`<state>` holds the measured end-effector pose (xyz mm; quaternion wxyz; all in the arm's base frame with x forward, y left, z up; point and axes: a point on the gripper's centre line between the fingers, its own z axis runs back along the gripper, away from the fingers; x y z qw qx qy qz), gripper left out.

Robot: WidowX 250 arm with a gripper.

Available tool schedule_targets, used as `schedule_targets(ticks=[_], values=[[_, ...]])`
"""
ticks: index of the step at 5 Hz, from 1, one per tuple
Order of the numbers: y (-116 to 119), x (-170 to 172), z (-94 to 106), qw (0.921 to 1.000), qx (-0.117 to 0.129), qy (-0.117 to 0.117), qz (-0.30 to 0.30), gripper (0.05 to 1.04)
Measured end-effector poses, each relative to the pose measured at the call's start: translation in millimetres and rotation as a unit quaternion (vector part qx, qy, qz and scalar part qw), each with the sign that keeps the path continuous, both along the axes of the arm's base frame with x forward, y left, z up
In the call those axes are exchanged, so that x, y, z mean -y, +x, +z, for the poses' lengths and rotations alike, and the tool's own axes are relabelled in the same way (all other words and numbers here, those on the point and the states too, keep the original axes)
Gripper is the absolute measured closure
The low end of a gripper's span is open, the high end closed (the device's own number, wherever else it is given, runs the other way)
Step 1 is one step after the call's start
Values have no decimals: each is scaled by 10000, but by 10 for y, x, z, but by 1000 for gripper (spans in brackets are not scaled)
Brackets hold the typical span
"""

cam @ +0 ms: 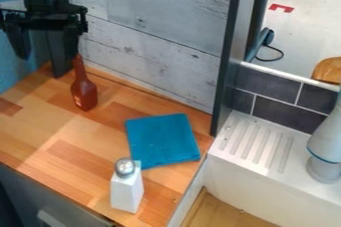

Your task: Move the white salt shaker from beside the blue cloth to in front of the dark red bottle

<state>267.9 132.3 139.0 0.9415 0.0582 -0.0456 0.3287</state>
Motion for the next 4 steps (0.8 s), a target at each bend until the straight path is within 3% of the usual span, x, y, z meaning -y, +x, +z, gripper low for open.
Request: schedule_targets(ticks=[1, 2, 3, 4], values=[[-22, 17, -102, 9999, -142, -71, 15, 79], [-45, 305, -261, 9994, -216, -24, -260, 79], [-65, 542, -320, 9986, -97, -14, -529, 79], [-535, 374, -75, 9960, 171, -153, -862, 79]])
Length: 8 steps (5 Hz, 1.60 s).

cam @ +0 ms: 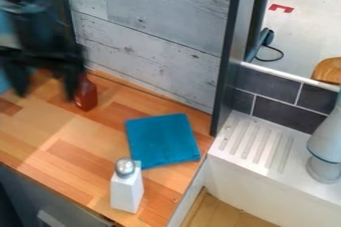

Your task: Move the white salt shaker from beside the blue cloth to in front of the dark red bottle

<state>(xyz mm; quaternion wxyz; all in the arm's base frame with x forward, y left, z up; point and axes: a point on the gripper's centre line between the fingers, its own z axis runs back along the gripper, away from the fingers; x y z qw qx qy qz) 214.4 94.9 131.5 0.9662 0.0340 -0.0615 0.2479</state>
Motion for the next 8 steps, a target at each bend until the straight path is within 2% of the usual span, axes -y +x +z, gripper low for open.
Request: schedule_targets(ticks=[1, 2, 3, 5, 7, 8], values=[[-254, 116, -42, 9993, 80, -169, -326, 79], [-406, 211, -208, 9973, 195, -185, -687, 80], [-480, 315, -386, 9960, 164, -200, -854, 80], [-441, 618, -587, 9899, 37, -179, -1404, 81], [-325, 786, -723, 9869, -142, -371, -1567, 81], [-231, 886, -788, 9865, -210, -373, -1583, 81]])
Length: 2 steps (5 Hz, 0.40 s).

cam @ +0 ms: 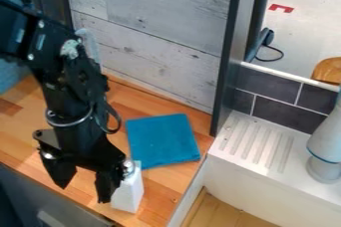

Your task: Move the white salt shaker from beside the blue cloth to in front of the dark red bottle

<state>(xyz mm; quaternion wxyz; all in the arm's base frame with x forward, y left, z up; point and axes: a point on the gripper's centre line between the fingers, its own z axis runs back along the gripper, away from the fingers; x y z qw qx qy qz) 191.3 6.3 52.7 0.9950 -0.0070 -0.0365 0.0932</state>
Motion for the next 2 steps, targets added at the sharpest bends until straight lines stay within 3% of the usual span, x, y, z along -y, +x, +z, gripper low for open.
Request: schedule_targets(ticks=[2], values=[[155, 58, -110, 9999, -87, 38, 51, 81]])
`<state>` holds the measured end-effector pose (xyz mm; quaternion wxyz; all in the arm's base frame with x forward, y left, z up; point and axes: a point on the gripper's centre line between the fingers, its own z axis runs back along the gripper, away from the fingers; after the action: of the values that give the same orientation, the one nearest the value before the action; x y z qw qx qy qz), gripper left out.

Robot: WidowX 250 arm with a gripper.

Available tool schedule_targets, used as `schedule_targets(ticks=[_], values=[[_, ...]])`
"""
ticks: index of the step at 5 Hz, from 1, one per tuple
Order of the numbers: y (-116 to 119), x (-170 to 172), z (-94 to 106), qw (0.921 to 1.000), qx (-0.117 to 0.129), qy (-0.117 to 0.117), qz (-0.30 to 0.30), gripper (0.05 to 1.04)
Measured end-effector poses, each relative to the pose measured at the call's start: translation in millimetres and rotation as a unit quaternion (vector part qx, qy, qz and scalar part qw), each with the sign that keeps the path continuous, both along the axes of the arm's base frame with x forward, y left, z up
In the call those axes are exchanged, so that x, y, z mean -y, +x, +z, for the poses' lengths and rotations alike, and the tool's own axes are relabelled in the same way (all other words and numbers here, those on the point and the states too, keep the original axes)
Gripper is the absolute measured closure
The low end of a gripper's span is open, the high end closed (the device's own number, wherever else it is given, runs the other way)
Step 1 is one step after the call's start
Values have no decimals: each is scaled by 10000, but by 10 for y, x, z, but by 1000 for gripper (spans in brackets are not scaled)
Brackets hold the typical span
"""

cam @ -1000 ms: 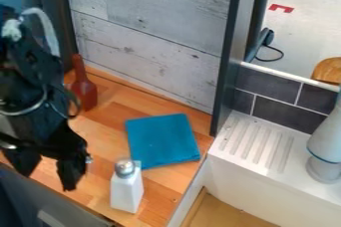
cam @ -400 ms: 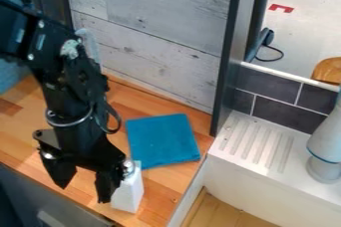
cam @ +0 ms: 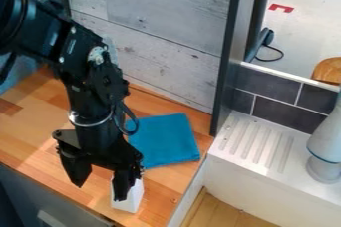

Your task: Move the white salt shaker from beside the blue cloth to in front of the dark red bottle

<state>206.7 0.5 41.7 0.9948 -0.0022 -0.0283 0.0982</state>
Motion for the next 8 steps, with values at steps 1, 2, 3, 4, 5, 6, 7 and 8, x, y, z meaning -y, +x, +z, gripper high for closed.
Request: schedule_targets(ticks=[1, 2, 3, 4, 5, 6, 7, 8], values=[[81, -5, -58, 10000, -38, 13, 53, 81], [364, 127, -187, 9999, -94, 52, 91, 81], [463, 145, -215, 9998, -71, 45, 167, 81], [514, 155, -231, 9997, -72, 21, 242, 114], [521, 165, -233, 9994, -45, -19, 351, 358], [523, 172, -225, 9995, -32, -39, 311, 475], [504, 178, -26, 9996, 146, -141, 203, 475], [454, 5, 260, 9984, 290, -310, 373, 475]])
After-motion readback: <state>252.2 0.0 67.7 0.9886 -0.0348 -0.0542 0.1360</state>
